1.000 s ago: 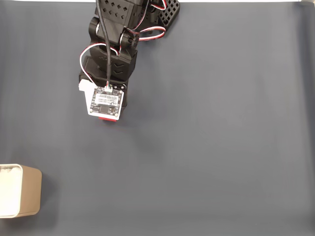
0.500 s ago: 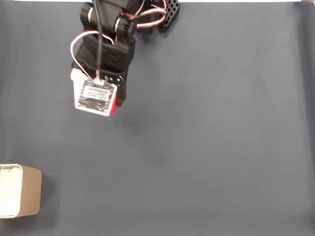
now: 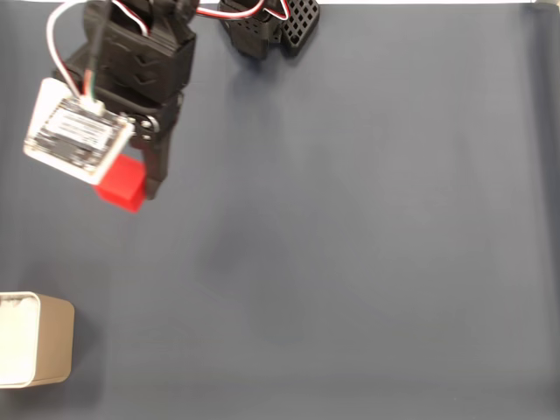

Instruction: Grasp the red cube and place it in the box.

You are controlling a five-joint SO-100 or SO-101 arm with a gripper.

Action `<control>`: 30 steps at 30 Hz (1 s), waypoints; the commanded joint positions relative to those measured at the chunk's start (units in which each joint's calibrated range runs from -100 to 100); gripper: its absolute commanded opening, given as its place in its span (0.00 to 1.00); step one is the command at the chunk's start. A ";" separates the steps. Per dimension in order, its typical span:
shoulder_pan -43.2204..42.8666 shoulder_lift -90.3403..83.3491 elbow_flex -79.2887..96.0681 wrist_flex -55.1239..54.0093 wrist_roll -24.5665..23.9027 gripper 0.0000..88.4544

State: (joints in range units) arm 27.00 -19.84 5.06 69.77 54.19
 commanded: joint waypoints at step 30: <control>2.61 44.89 -59.17 -5.67 -3.17 0.00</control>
State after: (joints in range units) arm 29.08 24.01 -47.92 65.16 51.55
